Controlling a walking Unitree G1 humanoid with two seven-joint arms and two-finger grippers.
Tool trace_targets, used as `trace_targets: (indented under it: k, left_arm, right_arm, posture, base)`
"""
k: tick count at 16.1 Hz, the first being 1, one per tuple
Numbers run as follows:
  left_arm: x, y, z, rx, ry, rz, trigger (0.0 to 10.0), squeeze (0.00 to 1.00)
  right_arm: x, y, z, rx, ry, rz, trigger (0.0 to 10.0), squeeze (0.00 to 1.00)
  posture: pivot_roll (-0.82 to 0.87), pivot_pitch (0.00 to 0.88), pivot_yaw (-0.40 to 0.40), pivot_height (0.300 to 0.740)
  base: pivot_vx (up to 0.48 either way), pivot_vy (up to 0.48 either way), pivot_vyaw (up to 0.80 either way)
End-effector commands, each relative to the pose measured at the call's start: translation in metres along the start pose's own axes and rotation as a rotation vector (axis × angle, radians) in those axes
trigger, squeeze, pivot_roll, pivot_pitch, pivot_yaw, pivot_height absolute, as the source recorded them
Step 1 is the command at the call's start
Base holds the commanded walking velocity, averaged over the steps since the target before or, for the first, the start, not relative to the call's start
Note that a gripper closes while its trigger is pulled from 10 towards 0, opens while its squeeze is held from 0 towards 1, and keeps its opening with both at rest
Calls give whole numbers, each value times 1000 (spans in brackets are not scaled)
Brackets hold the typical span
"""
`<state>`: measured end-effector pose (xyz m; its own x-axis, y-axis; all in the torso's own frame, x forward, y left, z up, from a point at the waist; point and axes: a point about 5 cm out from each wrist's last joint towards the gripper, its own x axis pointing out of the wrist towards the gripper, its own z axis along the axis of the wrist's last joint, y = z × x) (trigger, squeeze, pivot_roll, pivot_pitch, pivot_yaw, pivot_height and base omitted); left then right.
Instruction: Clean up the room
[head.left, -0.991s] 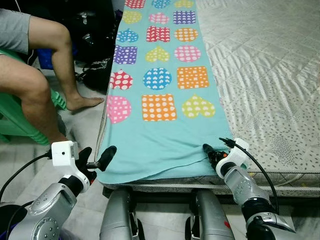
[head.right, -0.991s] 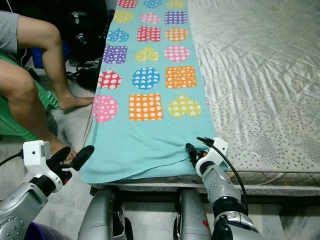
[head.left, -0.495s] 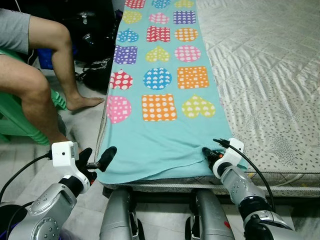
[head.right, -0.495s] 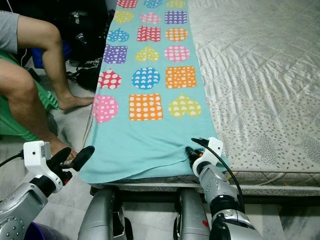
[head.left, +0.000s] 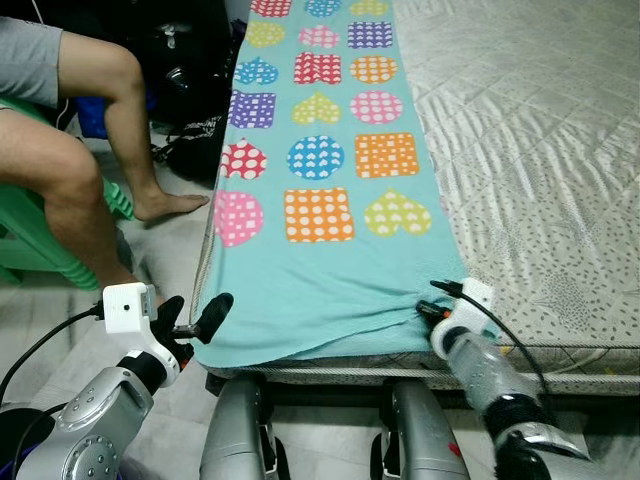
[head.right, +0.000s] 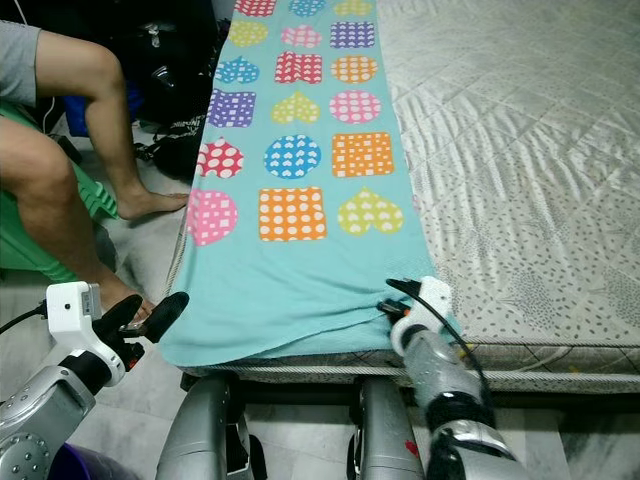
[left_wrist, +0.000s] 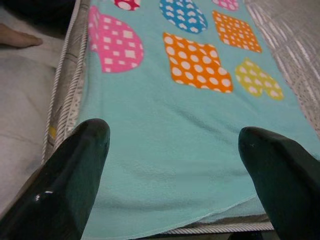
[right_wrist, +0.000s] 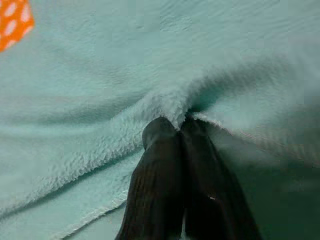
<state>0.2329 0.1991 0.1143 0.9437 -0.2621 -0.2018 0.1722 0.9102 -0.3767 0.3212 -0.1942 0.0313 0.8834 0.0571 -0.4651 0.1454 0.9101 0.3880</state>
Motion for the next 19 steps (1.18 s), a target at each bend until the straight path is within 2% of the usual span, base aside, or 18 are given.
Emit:
trace_targets:
  k: [1,6,7,10,12,16,18,19]
  left_arm:
    - [-4,6,0,0,6,33,10000,0]
    - [-2,6,-2,-7,11,26,10000,0]
    - [-2,5,-2,-7,17,21,10000,0]
    - [-1,6,-3,-5,22,18,10000,0]
    - [-1,6,-3,-5,24,15,10000,0]
    - [2,4,-3,-5,28,3,10000,0]
    - [3,5,-3,-3,28,0,10000,0]
    - [3,5,-3,-2,28,0,10000,0]
  right_arm:
    - [-4,-8,-1,-12,7,-5,0,0]
    - [-26,-25,3,-45,-7,50,0,0]
    - [-30,-27,0,-45,2,66,0,0]
    - [-58,-27,-11,-43,52,156,0,0]
    - [-68,-27,-17,-41,78,179,0,0]
    - [-82,-34,-35,-61,144,168,0,0]
    - [-84,-39,-41,-78,176,128,235,0]
    - [-83,-41,-42,-89,180,114,10000,0]
  posture:
    - [134,186,59,587]
    - [115,185,64,587]
    - [114,183,64,587]
    - [106,178,64,587]
    - [100,174,62,587]
    - [94,170,63,587]
    - [92,165,65,587]
    - [91,159,64,587]
  base:
    - [0,0,0]
    - [0,0,0]
    - [0,0,0]
    - [0,0,0]
    - [0,0,0]
    - [0,0,0]
    - [0,0,0]
    - [0,0,0]
